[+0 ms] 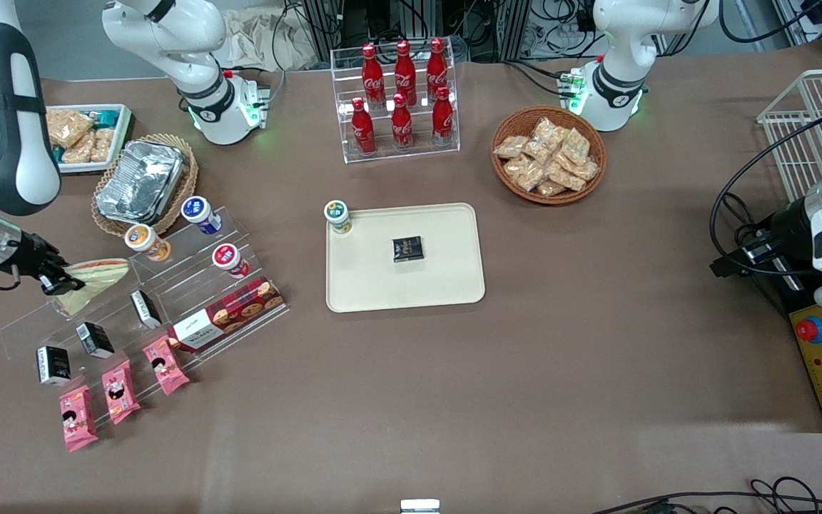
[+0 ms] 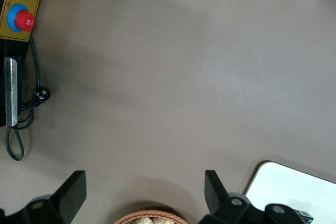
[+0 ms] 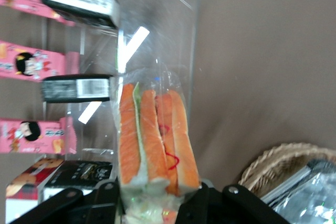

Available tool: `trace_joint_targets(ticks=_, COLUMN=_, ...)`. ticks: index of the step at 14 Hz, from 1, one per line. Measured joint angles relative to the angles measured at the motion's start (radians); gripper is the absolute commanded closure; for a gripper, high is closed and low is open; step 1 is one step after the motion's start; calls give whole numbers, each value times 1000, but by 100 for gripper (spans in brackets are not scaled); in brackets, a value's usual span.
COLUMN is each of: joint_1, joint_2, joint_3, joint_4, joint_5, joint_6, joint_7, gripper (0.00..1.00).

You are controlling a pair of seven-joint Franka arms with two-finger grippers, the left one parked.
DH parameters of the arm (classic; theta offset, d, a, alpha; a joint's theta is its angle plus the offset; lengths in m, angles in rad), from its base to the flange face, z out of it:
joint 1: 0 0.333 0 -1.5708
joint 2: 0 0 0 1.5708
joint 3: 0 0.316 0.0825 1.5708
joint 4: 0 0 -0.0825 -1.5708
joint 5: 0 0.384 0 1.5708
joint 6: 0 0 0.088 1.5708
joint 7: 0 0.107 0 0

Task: Place sandwich on tray
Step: 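Carry the sandwich with the right gripper over the cream tray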

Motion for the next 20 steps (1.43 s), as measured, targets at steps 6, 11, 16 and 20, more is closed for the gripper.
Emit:
trace_joint_targets(ticks=6, joint_1=7, joint_2=-116, joint_3=18, joint_4=97, joint_5=-71, joint_6=-179, joint_7=-249, gripper=100)
trace_joint_targets(ticks=11, joint_1=59, joint_2=-176, joint_3=182, joint_4=111, joint_5=-106, joint_6=-218, joint_7=-334, gripper=100)
trace_joint_targets(ticks=16, joint_1=112, joint_2=-174, joint_3=347, joint_4=111, joint_5=-107, joint_6=-219, joint_7=-508, gripper=100)
trace_joint_targets(ticks=20, joint_1=307, joint_2=-139, joint_3=396, joint_4=111, joint_5=-107, joint_6=-195, joint_7=-531, gripper=100)
